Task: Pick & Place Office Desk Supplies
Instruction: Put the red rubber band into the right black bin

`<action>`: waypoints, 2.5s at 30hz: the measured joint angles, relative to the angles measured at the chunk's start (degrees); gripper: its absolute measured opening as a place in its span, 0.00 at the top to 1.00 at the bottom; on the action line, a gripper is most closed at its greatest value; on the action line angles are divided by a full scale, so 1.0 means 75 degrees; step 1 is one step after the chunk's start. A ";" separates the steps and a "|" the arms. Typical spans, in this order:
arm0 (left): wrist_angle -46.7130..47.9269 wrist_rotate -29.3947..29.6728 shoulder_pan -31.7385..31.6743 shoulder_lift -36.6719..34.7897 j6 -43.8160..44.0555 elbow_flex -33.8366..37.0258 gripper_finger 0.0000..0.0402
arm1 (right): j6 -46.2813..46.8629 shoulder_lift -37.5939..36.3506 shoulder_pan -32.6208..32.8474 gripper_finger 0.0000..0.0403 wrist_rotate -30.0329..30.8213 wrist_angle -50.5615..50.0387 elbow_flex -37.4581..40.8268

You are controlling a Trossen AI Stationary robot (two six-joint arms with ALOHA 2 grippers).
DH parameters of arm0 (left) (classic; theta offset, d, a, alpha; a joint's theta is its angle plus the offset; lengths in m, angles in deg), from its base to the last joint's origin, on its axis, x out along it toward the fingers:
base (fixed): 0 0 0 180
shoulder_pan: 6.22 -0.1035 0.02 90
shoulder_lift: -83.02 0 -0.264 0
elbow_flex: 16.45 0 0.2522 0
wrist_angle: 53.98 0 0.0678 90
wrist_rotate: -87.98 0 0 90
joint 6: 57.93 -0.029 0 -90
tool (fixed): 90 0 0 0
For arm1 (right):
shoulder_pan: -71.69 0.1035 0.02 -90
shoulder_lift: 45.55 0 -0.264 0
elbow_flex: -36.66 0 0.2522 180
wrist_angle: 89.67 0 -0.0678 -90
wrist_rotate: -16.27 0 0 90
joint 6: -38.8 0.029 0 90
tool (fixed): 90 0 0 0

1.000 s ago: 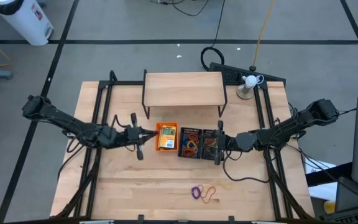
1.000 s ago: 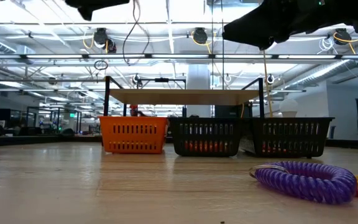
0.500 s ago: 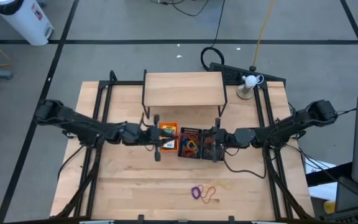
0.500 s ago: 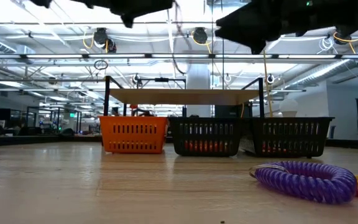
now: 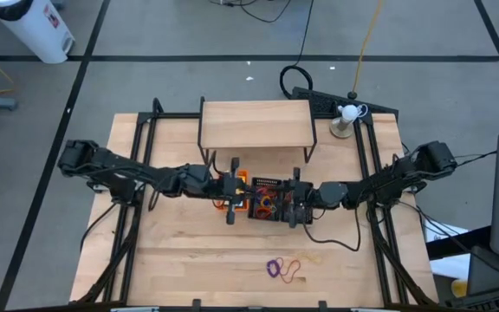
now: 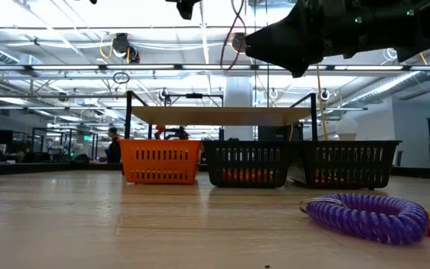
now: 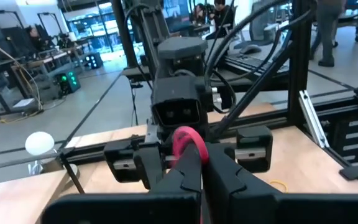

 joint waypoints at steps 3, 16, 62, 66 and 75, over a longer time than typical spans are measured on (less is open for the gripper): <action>0.0054 -0.0004 0.0003 0.0020 0.0000 0.0000 1.00 | 0.0001 0.0089 0.0000 0.63 0.0000 0.0198 0.0001; -0.0059 0.0030 -0.0043 0.0105 0.0048 0.0009 1.00 | 0.0103 0.0103 0.0000 0.64 -0.0015 0.0272 0.0000; 0.0577 0.0777 -0.0326 -0.0144 -0.0167 0.0023 0.41 | -0.0237 -0.2658 0.1395 1.00 0.3229 -0.3703 0.0003; 0.0913 0.0869 -0.0267 -0.0258 -0.0132 0.0026 0.41 | 0.0367 -0.2892 0.1428 1.00 0.3231 -0.4312 0.0000; 0.1627 0.0869 0.0033 -0.0364 0.0176 0.0020 0.41 | 0.1456 -0.3242 0.1421 1.00 0.2835 -0.5228 0.0001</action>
